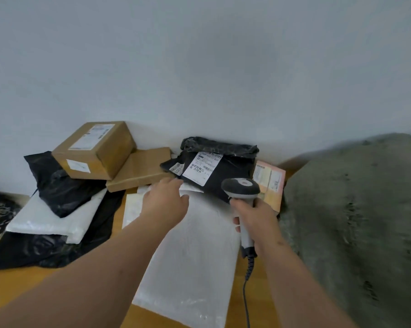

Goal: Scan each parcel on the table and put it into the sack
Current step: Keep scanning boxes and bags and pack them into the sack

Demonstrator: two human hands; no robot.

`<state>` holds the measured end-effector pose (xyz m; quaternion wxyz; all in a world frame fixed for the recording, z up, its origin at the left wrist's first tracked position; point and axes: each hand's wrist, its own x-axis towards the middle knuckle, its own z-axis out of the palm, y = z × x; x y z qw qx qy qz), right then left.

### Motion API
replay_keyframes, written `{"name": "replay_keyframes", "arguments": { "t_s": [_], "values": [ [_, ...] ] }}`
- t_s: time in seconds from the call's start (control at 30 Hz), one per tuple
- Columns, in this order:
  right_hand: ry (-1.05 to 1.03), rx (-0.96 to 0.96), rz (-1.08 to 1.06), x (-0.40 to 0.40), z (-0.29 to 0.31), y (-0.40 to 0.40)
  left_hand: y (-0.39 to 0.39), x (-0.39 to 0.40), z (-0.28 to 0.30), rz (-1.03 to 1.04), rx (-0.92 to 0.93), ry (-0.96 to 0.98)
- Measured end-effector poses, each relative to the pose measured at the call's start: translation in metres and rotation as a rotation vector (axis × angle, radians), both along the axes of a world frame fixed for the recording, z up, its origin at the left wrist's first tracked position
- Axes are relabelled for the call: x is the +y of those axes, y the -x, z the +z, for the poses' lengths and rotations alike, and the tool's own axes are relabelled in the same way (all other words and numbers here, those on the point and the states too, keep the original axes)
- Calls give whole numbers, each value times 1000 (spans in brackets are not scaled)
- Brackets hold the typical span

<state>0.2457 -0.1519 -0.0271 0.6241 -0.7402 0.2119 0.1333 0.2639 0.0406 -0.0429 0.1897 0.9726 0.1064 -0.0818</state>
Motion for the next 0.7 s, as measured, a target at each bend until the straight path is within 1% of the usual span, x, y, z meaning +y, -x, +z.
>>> {"name": "replay_keyframes", "arguments": {
  "t_s": [0.23, 0.37, 0.47, 0.53, 0.7],
  "values": [
    [-20, 102, 22, -13, -35, -38, -64, -15, -24, -33, 3, -109],
    [-72, 120, 21, -16, -48, -46, -81, -17, -47, -102, 26, -207],
    [-57, 117, 35, -16, -55, -47, -86, -15, -61, -166, 23, -279],
    [-52, 119, 20, -15, -57, -47, -89, -13, -67, -186, -26, -271],
    [-50, 88, -55, -16, -57, -42, -84, -10, -66, -205, -228, -175]
  ]
}}
